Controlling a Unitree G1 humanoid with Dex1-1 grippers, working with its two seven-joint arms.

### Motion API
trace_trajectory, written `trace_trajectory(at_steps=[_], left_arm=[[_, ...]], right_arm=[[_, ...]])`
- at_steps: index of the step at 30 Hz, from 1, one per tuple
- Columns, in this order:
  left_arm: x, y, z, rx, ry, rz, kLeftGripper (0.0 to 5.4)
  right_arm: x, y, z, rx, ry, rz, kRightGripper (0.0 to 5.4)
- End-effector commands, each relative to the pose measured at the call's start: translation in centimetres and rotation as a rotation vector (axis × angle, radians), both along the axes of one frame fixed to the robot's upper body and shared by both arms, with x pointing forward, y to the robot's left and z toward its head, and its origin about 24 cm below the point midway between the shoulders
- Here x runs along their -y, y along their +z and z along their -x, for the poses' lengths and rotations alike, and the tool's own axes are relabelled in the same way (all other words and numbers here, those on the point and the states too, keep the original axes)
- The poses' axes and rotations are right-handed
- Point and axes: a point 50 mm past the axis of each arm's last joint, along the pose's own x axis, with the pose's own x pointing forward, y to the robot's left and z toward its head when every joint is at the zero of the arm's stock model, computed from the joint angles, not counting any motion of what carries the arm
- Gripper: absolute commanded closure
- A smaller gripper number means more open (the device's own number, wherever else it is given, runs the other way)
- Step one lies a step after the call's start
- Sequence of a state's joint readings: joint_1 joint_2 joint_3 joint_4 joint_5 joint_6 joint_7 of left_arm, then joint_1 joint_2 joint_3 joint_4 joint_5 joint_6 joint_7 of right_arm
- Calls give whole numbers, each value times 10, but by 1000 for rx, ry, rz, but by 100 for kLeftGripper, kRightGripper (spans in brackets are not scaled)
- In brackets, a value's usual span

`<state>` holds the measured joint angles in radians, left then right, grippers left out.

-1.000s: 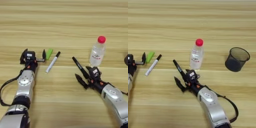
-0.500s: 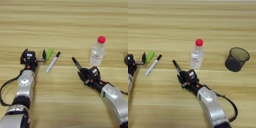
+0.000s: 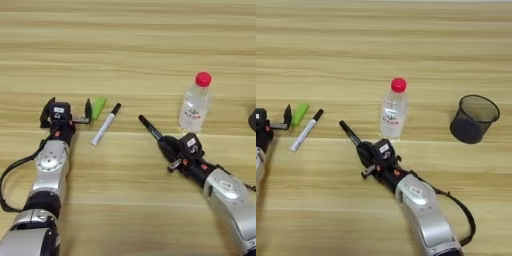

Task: Move the objects on the table

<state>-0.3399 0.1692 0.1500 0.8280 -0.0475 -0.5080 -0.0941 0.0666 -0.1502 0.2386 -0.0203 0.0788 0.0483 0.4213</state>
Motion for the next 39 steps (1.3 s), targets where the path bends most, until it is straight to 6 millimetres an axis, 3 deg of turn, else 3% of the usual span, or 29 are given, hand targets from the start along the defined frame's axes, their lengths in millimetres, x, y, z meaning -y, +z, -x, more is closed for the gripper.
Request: trace_trajectory(at_steps=[1, 12, 18, 26, 39], left_arm=[[0, -1, -1, -11, -2, -1, 0], [-1, -1, -2, -14, -1, -3, 0], [-1, -1, -2, -14, -1, -3, 0], [-3, -1, -1, -13, -1, -5, 0], [-1, -1, -1, -9, -2, -5, 0]], right_arm=[[11, 45, -1, 167, -29, -26, 435], [48, 120, 9, 418, -152, -90, 435], [87, 135, 9, 472, -337, -76, 435], [116, 116, 3, 404, -515, -27, 435], [98, 62, -12, 157, -480, -19, 435]])
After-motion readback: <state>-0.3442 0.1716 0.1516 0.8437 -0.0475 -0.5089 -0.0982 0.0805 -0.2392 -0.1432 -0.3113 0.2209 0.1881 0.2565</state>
